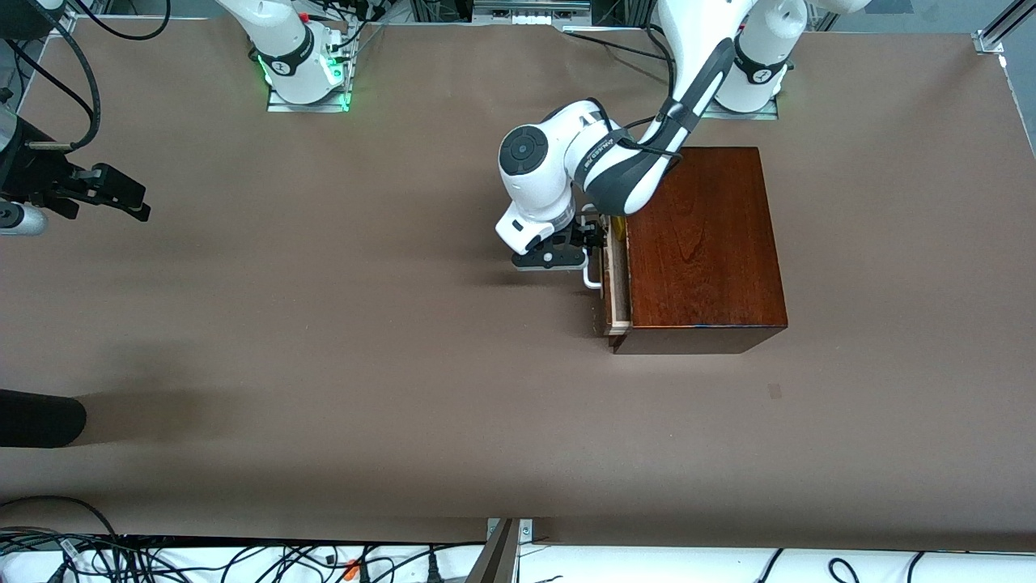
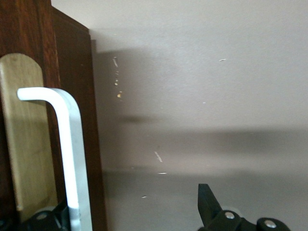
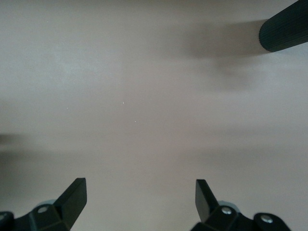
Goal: Open drawer, take yellow block, close drawer
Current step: 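Pull the drawer handle outward with the left gripper, opening the drawer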
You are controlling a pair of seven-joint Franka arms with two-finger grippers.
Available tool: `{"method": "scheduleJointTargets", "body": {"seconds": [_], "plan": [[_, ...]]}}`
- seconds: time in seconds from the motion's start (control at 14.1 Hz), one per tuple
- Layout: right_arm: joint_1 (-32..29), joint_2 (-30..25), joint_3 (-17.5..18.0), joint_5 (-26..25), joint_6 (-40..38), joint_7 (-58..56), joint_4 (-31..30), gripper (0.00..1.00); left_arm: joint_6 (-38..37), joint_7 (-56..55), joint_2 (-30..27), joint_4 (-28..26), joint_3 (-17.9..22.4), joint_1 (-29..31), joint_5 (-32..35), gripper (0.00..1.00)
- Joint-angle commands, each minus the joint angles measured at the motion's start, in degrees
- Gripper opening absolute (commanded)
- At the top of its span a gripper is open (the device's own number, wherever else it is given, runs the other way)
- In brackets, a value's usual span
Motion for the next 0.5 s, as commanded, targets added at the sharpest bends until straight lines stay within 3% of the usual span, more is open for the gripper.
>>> {"method": "scheduleJointTargets", "body": {"seconds": [0.0,0.43], "plan": [[-0.22,-0.54,0.33,-0.50,0.34,-0.10,-0.70,1.00,3.17,-0.52,3.10,3.81,-0.17,-1.83,-2.95,1.00],[-0.22,-0.54,0.33,-0.50,0.34,-0.10,-0.70,1.00,3.35,-2.81,5.92,7.86,-0.17,-3.50,-3.12,1.00]]}}
